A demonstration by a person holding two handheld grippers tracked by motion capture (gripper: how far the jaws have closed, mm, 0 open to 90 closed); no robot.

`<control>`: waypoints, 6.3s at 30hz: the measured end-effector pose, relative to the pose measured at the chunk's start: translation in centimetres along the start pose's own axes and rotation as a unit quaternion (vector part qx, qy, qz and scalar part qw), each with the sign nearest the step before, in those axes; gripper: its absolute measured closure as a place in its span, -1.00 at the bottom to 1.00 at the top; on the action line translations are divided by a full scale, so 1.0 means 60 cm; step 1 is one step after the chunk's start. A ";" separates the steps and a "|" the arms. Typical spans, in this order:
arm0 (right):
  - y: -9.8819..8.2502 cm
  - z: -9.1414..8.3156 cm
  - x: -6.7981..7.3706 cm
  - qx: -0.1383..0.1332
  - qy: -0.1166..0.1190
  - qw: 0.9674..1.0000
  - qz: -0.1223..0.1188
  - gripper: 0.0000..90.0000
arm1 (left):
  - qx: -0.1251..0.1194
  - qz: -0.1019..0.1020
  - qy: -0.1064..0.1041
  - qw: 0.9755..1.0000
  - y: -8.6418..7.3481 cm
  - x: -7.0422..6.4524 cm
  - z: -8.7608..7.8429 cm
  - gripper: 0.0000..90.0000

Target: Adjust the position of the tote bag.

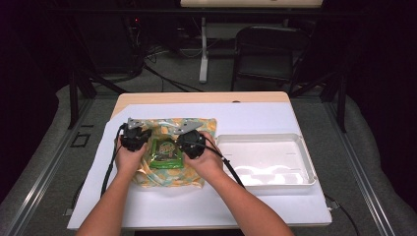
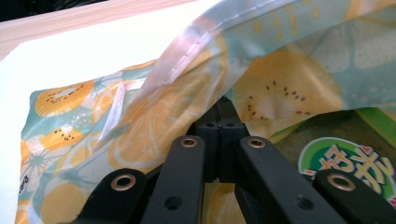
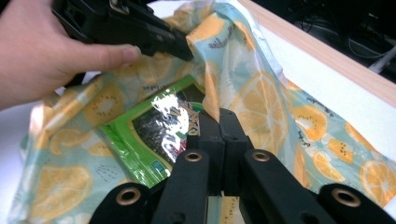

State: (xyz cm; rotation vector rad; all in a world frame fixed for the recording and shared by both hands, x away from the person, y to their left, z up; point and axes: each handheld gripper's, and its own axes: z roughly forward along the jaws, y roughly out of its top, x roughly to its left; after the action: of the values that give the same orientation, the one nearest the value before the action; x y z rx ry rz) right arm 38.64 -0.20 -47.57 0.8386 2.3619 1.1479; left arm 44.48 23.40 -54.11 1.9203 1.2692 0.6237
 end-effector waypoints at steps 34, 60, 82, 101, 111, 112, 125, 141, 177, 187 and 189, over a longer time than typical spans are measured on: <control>-0.033 0.090 -0.066 0.082 -0.034 0.995 0.051 1.00 | 0.034 -0.002 0.011 0.999 -0.013 0.008 0.013 1.00; -0.033 0.122 -0.101 0.106 -0.065 0.990 0.072 0.99 | 0.034 0.007 0.004 0.999 -0.016 0.002 -0.004 0.82; 0.012 0.028 -0.058 0.042 -0.015 0.999 0.021 0.43 | -0.012 -0.006 0.002 1.000 -0.023 -0.003 -0.082 0.28; 0.043 0.059 -0.027 0.050 0.003 0.998 -0.032 0.61 | -0.026 -0.003 0.006 1.000 -0.024 -0.008 -0.116 0.27; 0.034 0.119 -0.030 0.085 0.000 0.995 -0.042 0.63 | -0.029 -0.010 0.007 1.000 -0.032 -0.005 -0.123 0.27; 0.032 0.123 -0.032 0.089 -0.002 0.995 -0.043 0.63 | -0.029 -0.008 0.008 1.000 -0.033 -0.005 -0.123 0.27; 0.013 0.159 -0.061 0.102 0.013 0.994 -0.027 0.50 | -0.023 -0.011 0.012 1.000 -0.054 -0.009 -0.143 0.26; 0.014 0.182 -0.055 0.118 0.016 0.992 -0.048 0.93 | -0.014 -0.013 0.025 0.999 -0.073 -0.005 -0.158 0.26; 0.040 0.227 -0.096 0.135 -0.029 0.990 -0.021 1.00 | -0.011 -0.008 0.020 1.000 -0.082 -0.015 -0.162 0.25; 0.033 0.217 -0.092 0.125 -0.021 0.992 -0.003 0.89 | -0.014 -0.013 0.027 0.999 -0.082 -0.009 -0.164 0.24; 0.032 0.211 -0.091 0.121 -0.022 0.992 -0.002 0.82 | -0.014 -0.014 0.028 0.999 -0.082 -0.007 -0.165 0.24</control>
State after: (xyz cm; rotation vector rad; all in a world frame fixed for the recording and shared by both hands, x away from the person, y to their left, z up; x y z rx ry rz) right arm 50.56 4.43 -53.11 0.9261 2.4969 0.8431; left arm 34.32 27.29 -51.98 1.8706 1.3127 0.6807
